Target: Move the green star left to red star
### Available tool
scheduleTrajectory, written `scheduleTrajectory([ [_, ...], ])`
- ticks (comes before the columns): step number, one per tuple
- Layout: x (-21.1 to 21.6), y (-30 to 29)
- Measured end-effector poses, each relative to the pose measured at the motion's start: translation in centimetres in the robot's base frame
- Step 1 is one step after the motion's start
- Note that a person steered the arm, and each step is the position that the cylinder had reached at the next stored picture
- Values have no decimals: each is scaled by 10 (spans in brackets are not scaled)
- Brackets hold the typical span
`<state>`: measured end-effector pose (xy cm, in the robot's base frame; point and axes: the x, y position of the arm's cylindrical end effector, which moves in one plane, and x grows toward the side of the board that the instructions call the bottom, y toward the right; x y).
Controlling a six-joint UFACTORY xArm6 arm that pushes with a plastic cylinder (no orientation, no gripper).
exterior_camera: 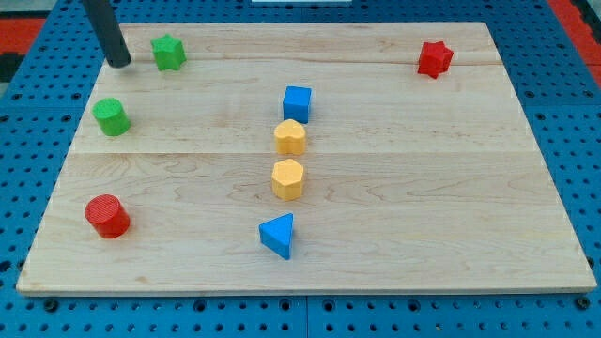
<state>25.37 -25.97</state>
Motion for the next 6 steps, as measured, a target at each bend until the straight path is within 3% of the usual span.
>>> scheduleTrajectory([
  [1, -11, 88],
  [2, 16, 133],
  [3, 17, 87],
  [5, 50, 138],
  [6, 38, 169],
])
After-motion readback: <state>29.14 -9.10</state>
